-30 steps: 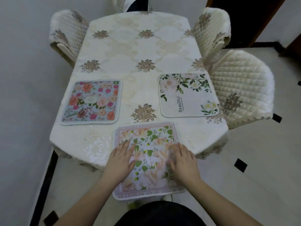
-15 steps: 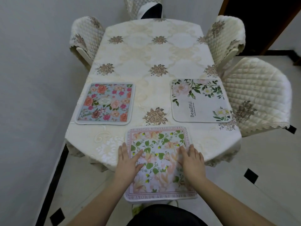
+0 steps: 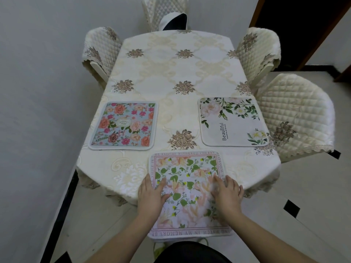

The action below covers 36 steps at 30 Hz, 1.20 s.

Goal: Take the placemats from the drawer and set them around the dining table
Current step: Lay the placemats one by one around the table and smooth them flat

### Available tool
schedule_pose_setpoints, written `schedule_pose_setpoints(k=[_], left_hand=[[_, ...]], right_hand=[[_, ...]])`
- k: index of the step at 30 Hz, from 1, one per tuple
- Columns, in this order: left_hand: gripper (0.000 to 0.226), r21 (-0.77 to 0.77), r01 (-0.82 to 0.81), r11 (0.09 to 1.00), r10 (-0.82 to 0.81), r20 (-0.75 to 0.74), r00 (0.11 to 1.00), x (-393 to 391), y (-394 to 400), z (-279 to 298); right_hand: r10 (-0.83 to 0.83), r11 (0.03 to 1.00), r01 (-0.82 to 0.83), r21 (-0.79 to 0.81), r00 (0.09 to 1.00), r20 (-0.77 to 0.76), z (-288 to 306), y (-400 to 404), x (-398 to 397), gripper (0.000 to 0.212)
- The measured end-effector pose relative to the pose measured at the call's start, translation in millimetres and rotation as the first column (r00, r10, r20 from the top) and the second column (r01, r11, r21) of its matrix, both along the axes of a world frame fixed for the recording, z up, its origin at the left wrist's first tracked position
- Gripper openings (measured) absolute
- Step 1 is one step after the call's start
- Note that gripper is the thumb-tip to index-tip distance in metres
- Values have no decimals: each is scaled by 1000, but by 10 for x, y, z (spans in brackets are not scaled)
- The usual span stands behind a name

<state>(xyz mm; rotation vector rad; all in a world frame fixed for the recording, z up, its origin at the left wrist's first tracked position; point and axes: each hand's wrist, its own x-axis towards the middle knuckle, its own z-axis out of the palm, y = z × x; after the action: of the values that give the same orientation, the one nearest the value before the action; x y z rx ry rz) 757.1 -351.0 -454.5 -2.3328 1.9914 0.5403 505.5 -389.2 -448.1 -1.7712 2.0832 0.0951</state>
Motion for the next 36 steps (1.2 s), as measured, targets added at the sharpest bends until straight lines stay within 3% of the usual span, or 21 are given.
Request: schedule_pose_setpoints(k=[3,5,8,11,14,18,20,22,27,36], left_hand=[[72,-64,-21,998,16,-84,996,7,31,2],[70,-97,-30,995,10,-200,980,-25,61,89],[75,-236,-10,972,-67,-315,947,32,111,162],[77,-286,-45,957,-85,-426,901,86,158,200],[72,-240,-207,948,49,-533,845,74,168,263],[69,13,-367,930,289,-643,710,102,148,290],[69,51,-355,934,308,-621,721,131,148,288],[69,77,-335,939,311,-603,734,173,146,284],[63,12,-332,943,249,-689,681,257,111,364],[56,-38,-381,924,203,-795,572,500,23,808]], right_hand=[[-29,998,37,-57,991,134,57,-44,-45,62],[-56,993,91,-81,933,354,138,-88,-109,64],[-89,982,176,-65,742,665,309,-65,-216,52],[-196,961,274,40,573,796,400,7,-285,54],[-256,959,252,132,561,787,386,80,-343,57],[-204,977,104,184,698,686,397,170,-293,74],[-144,986,59,157,774,616,456,185,-237,79],[-154,986,88,139,789,594,488,164,-230,78],[-267,963,207,170,704,658,603,102,-262,74],[-290,945,300,131,582,759,976,143,-139,67]])
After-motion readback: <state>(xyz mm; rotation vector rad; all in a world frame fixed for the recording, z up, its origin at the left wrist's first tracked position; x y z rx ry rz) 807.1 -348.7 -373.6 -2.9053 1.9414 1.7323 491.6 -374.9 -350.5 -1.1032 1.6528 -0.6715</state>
